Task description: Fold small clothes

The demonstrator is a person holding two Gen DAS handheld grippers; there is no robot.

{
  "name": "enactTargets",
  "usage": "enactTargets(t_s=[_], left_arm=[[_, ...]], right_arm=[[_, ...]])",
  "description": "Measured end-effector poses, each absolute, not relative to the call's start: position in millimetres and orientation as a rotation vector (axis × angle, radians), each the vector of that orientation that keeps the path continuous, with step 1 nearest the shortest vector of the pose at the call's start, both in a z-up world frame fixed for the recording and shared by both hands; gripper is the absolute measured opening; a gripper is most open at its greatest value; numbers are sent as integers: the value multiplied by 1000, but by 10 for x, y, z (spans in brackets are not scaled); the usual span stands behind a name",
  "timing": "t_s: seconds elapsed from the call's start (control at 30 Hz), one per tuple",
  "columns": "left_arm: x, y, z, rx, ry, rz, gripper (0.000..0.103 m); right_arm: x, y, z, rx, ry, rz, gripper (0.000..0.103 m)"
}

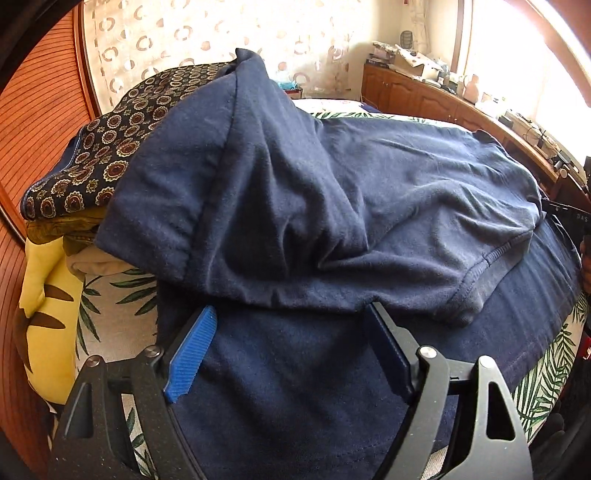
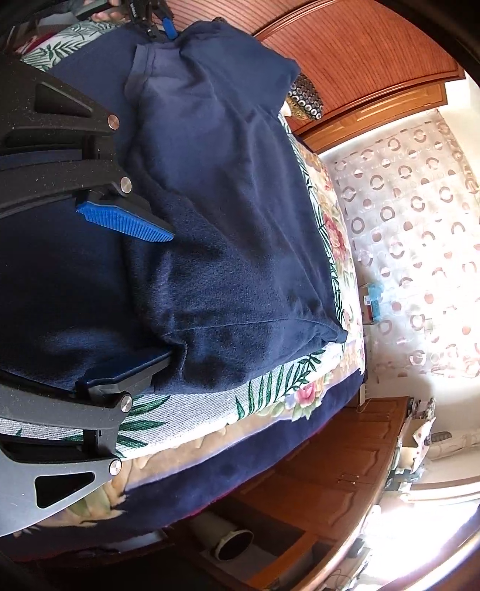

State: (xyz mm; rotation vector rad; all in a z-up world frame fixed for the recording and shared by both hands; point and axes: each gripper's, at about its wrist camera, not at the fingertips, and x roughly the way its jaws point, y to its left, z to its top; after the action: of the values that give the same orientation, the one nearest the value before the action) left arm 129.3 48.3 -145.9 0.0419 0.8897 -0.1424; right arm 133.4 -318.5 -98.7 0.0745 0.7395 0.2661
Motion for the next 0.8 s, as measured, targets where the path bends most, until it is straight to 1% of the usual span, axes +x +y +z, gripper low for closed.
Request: enactTargets(t_s=[0.23, 0.37, 0.43, 0.5, 0.53, 0.57, 0.6, 0.8], left_arm=[[1311, 477, -1422, 49, 918, -141, 86], [1192, 568, -1202, 49, 833, -125, 86], [1137, 633, -1075, 20, 778, -147, 77], [1132, 692, -993, -3, 752, -148, 56], [1147, 710, -981, -4, 751, -142, 51], [1171, 723, -985, -2, 758, -139, 44], [1201, 737, -998, -1, 769, -134, 39], [1330, 775, -1183, 2, 802, -96, 38]], right_arm=[[1311, -3116, -993, 56, 737, 253, 62], [1320, -3109, -968, 49, 738, 252, 63], [1321, -3088, -964, 39, 739, 248, 63], [1326, -3060, -970, 25, 741, 242, 64], [1335, -3049, -968, 20, 742, 240, 64], [1339, -3040, -970, 15, 743, 237, 64], [1342, -3037, -969, 12, 743, 236, 64], [1350, -3016, -975, -6, 742, 232, 64]])
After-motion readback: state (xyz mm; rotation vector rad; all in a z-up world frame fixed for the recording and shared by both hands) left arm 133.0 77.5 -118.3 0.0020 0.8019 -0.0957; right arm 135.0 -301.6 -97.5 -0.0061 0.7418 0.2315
